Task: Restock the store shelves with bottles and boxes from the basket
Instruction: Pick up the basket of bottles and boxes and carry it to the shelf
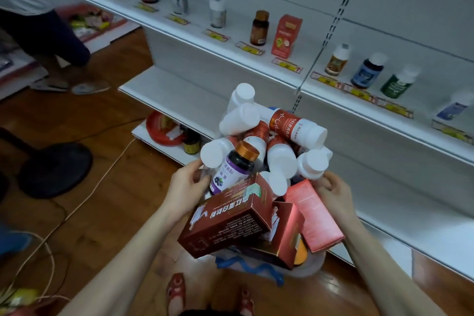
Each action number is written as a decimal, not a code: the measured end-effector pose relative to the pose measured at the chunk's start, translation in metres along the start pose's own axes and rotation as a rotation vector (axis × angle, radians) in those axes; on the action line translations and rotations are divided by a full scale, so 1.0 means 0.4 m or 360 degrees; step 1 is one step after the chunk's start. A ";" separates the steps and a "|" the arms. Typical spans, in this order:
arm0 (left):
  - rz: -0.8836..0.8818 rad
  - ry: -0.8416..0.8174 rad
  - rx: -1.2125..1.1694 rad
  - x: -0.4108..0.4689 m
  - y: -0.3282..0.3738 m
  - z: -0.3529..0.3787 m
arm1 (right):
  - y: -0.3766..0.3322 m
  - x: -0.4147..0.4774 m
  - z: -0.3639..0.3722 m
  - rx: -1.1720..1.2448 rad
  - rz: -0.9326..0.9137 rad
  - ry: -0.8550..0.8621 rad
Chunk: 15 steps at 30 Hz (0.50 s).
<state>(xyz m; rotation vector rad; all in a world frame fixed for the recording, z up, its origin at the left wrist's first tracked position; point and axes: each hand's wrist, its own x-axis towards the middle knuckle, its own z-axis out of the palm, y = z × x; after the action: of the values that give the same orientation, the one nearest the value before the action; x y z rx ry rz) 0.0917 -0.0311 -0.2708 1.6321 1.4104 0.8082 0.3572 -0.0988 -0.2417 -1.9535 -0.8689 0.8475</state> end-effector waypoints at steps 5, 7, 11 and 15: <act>0.0010 -0.0007 0.0017 0.075 -0.097 -0.130 | -0.054 0.008 0.168 0.0004 0.0047 -0.0039; 0.0008 -0.0032 0.0023 0.107 -0.137 -0.184 | -0.069 0.009 0.240 0.0044 0.0086 -0.0048; 0.0005 -0.0090 0.0067 0.152 -0.200 -0.280 | -0.075 0.002 0.366 0.0126 0.0159 -0.0031; 0.0006 -0.0123 0.0066 0.180 -0.251 -0.340 | -0.082 0.009 0.455 0.0174 0.0182 -0.0022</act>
<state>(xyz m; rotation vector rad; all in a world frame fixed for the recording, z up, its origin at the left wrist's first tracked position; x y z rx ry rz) -0.0610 0.0671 -0.2996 1.6802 1.3786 0.7149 0.2045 -0.0087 -0.2941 -1.9179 -0.7091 0.9555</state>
